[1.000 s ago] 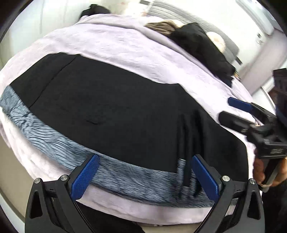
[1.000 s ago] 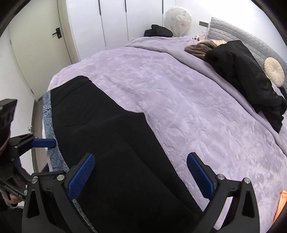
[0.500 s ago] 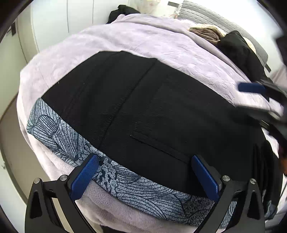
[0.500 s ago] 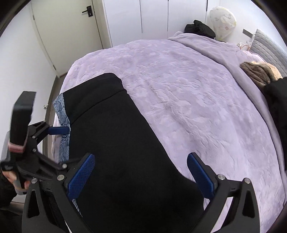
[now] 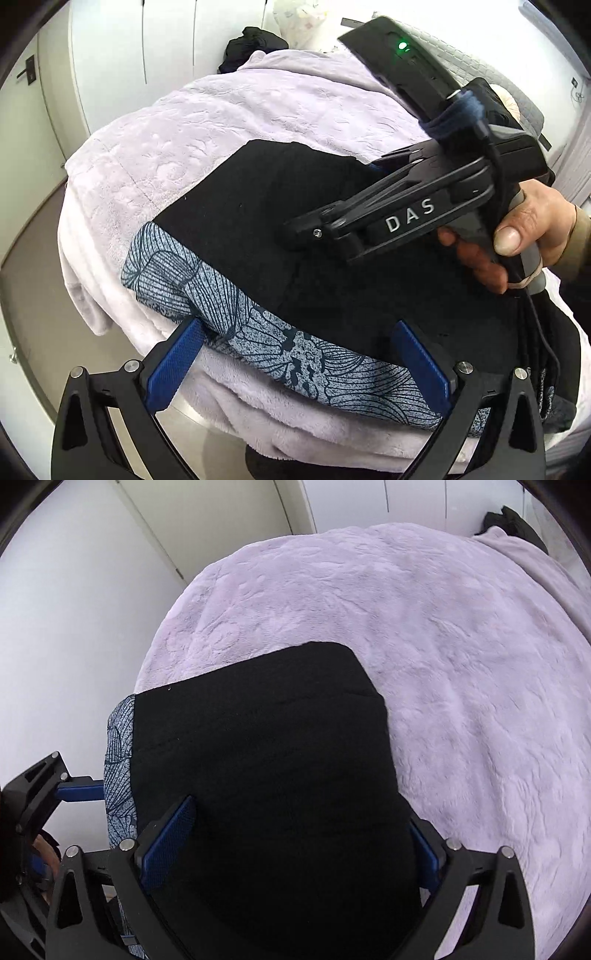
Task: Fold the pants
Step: 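Grasp the black pants' end with the right gripper while the left gripper grasps it too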
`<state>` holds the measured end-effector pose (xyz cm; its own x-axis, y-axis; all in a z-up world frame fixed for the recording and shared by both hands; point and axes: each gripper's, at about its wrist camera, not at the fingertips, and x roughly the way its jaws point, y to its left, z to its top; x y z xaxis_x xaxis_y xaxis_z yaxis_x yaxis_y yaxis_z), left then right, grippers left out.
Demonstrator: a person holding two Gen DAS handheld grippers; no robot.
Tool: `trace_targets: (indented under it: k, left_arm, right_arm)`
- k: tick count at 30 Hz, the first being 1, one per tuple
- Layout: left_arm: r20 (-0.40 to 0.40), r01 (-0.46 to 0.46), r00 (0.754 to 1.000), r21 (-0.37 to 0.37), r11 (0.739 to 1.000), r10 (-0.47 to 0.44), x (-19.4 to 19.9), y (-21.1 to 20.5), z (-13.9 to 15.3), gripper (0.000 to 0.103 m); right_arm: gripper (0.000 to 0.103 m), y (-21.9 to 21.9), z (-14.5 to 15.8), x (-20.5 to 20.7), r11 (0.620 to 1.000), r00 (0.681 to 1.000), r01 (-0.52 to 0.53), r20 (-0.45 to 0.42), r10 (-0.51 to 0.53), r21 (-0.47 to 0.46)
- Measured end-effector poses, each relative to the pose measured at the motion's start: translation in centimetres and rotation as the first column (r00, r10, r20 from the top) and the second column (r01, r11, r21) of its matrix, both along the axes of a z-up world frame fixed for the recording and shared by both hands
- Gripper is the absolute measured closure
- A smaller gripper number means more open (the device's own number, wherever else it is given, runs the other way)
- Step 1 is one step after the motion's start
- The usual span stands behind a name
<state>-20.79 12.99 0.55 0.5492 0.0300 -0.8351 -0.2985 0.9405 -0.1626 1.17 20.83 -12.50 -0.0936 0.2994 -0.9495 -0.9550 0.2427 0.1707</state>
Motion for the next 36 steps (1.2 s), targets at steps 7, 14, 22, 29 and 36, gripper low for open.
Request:
trace_targets:
  k: [7, 14, 22, 29, 36]
  left_arm:
    - [0.034, 0.060, 0.997, 0.075, 0.995, -0.063, 1.9, 1.3, 2.0, 0.000]
    - [0.101, 0.147, 0.981, 0.195, 0.970, -0.168, 1.4, 4.4, 5.8, 0.000]
    - [0.125, 0.327, 0.935, 0.064, 0.943, -0.332, 3.5, 11.9, 6.3, 0.000]
    - [0.155, 0.608, 0.789, -0.057, 0.792, -0.595, 6.6, 9.4, 5.5, 0.000]
    - [0.018, 0.595, 0.803, -0.087, 0.799, -0.595, 8.7, 9.6, 3.0, 0.000]
  right_arm:
    - [0.068, -4.3, 5.1, -1.3, 0.987, 1.000, 0.011, 0.014, -0.013, 0.158]
    - [0.069, -5.6, 8.1, -4.2, 0.978, 0.996, -0.023, 0.085, 0.005, 0.207]
    - [0.069, -7.0, 11.4, -7.0, 0.959, 0.988, -0.075, 0.148, 0.035, 0.274]
    - [0.069, -8.1, 12.9, -9.0, 0.949, 0.975, -0.144, 0.203, 0.088, 0.279]
    - [0.071, -7.6, 12.2, -9.6, 0.954, 0.968, -0.162, 0.229, 0.104, 0.253]
